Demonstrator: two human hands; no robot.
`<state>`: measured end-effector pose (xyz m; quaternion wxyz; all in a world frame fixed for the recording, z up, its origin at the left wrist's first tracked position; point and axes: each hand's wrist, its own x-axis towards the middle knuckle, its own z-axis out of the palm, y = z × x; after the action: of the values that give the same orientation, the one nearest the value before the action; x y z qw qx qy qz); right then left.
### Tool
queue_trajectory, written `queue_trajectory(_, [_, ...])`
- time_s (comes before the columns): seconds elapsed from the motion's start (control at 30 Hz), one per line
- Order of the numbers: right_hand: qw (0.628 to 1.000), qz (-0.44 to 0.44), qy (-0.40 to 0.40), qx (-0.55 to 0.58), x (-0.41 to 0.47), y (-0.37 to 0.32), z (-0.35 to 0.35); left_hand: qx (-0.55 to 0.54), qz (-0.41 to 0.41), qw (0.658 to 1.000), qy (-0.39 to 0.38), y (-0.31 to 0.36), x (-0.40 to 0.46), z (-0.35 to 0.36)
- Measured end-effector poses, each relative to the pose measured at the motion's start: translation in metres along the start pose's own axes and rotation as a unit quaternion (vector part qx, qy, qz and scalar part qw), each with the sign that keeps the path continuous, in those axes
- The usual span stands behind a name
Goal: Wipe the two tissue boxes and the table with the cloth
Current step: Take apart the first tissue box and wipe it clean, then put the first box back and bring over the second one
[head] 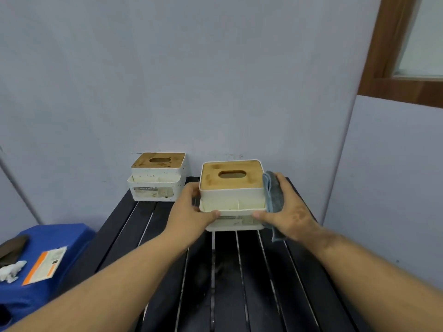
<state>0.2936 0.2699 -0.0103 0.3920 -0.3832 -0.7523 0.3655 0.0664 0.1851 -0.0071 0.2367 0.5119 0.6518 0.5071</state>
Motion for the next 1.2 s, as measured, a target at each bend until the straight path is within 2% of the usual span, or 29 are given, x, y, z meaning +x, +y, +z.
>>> queue_trajectory(0.2, [1.000,0.018,0.001,0.000,0.074,0.055,0.006,0.033,0.000,0.999,-0.016,-0.029,0.081,0.025])
queue_trajectory(0.47, [0.999,0.028,0.015,0.009,0.120,0.099,0.011,0.066,0.010,0.998,-0.005,-0.056,0.126,0.043])
queue_trajectory(0.7, [0.998,0.053,0.035,0.026,0.132,0.094,0.015,0.088,0.013,0.996,-0.001,-0.056,0.139,0.051])
queue_trajectory(0.83, [0.996,0.060,0.059,-0.007,0.124,0.089,0.010,0.127,-0.003,0.992,0.001,-0.053,0.137,0.049])
queue_trajectory(1.0, [0.989,-0.015,0.139,-0.039,0.102,0.049,0.010,0.192,0.048,0.980,0.027,-0.051,0.123,0.002])
queue_trajectory(1.07, [0.994,-0.032,0.101,-0.032,0.099,0.017,0.023,0.222,0.080,0.971,0.043,-0.054,0.118,-0.033])
queue_trajectory(1.2, [0.997,-0.007,-0.071,0.024,0.112,-0.028,0.076,0.311,0.105,0.939,0.100,-0.074,0.122,-0.110])
